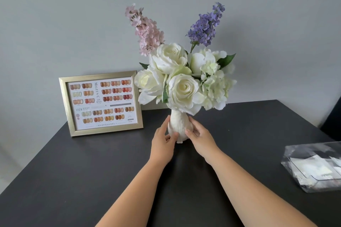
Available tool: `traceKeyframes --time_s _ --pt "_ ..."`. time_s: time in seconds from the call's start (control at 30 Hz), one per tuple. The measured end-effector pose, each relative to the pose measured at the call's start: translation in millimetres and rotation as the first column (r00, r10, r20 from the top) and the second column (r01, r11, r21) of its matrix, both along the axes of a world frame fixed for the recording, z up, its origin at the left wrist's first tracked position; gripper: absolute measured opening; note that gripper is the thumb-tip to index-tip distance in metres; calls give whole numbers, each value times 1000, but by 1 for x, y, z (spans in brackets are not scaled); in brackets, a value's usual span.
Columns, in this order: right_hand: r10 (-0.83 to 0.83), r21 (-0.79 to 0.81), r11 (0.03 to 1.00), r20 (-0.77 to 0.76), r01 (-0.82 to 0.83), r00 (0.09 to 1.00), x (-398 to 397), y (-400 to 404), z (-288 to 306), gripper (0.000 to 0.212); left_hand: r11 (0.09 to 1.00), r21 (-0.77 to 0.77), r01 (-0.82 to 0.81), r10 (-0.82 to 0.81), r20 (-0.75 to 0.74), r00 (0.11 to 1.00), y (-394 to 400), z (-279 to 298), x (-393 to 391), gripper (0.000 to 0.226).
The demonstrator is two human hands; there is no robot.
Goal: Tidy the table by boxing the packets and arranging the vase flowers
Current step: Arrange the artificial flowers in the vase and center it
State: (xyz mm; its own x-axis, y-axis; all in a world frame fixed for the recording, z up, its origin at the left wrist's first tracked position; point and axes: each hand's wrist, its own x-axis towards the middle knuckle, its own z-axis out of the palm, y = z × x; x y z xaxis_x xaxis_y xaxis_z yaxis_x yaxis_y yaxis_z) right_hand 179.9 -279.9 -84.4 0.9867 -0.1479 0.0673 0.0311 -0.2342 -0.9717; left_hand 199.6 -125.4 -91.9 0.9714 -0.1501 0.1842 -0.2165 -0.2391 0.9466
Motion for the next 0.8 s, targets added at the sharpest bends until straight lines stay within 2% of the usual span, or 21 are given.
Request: traceKeyframes --time_s 0.4,0.8 --pt "-91 -148 985 13 92 996 62 0 -8 50 993 76 -94 89 69 994 -20 -4 59 61" --pt "-117 -161 980 -3 115 993 83 -2 -10 50 981 148 -128 113 104 988 -27 -10 80 62"
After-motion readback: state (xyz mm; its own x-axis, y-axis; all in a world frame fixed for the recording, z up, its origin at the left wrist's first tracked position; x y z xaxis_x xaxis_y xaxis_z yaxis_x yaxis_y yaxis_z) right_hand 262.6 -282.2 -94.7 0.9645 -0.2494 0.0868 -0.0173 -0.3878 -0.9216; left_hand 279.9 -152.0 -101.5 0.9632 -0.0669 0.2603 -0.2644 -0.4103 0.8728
